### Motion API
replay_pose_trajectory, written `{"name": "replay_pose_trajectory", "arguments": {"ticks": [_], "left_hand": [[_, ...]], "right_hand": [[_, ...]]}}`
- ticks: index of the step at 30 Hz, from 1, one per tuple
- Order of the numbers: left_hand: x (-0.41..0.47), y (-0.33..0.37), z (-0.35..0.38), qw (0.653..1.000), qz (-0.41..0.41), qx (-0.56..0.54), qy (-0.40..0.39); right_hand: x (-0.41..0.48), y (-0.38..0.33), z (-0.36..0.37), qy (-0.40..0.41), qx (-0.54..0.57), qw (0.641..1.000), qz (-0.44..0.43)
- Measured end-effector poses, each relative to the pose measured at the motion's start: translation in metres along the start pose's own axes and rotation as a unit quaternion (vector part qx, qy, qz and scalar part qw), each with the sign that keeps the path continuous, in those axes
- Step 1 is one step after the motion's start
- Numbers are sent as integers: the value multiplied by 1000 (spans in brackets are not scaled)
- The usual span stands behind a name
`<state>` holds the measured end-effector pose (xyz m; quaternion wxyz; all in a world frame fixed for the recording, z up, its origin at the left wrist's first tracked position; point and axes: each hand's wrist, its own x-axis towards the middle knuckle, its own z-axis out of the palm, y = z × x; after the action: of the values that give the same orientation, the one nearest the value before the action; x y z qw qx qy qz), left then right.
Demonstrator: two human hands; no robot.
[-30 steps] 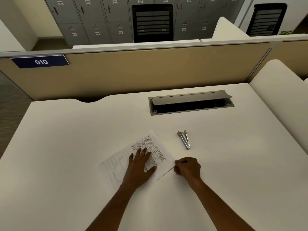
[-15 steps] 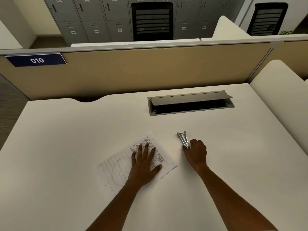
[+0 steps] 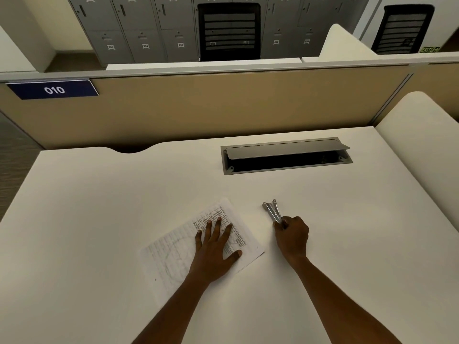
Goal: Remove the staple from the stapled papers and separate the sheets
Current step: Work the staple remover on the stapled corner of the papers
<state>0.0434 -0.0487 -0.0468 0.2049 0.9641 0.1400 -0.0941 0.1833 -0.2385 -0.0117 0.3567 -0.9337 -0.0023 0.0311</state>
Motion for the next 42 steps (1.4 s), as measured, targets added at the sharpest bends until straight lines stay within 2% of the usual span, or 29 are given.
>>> {"name": "replay_pose_trajectory", "arguments": {"ticks": [4, 8, 14, 21, 29, 35, 39, 42], "left_hand": [[0, 7, -13, 999, 7, 1, 42], [8, 24, -33, 987, 93, 10, 127], [20, 57, -68, 930, 250, 68, 261], [18, 61, -84, 880, 310, 67, 355], [8, 62, -96, 868, 326, 37, 372], [-2, 67, -95, 868, 305, -24, 391], [-15, 75, -100, 888, 274, -87, 358], [-26, 78, -109, 911, 229, -203, 277]], "right_hand": [[-7, -3, -4, 9, 6, 999, -41], [-19, -20, -16, 16, 42, 994, -104], [-43, -55, -42, -3, 109, 978, -178], [-60, -71, -64, -22, 158, 962, -220], [-70, -71, -70, -41, 260, 950, -167], [-87, -78, -67, -63, 379, 917, -107], [-92, -82, -67, -62, 408, 905, -99], [-90, -80, -72, -78, 419, 898, -105]]}}
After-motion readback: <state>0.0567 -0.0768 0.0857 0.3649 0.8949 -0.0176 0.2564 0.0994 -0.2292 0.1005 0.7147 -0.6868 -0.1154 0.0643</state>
